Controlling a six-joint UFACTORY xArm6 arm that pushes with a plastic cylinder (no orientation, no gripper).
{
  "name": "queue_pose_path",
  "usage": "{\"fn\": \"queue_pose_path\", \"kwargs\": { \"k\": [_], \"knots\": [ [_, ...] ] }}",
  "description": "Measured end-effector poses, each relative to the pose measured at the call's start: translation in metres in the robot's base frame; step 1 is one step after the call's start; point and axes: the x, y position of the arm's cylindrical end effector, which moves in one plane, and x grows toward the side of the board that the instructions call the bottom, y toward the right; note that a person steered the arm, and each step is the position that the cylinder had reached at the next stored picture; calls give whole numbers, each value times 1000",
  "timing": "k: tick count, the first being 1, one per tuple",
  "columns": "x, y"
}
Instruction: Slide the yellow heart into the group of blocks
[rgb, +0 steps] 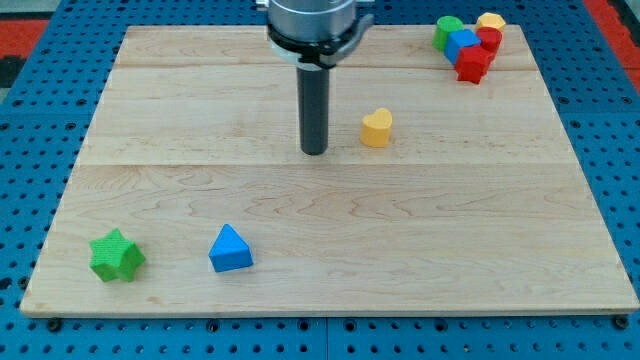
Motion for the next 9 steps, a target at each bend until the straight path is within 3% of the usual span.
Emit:
{"fn": "queue_pose_path", "kwargs": {
  "k": [1, 2, 3, 4, 5, 7, 8, 9],
  "knots": [
    [-26, 48],
    [-27, 134],
    [-27, 146],
    [-7, 121],
    [18, 135],
    [-36, 251],
    [-28, 241],
    [-15, 174]
  ]
}}
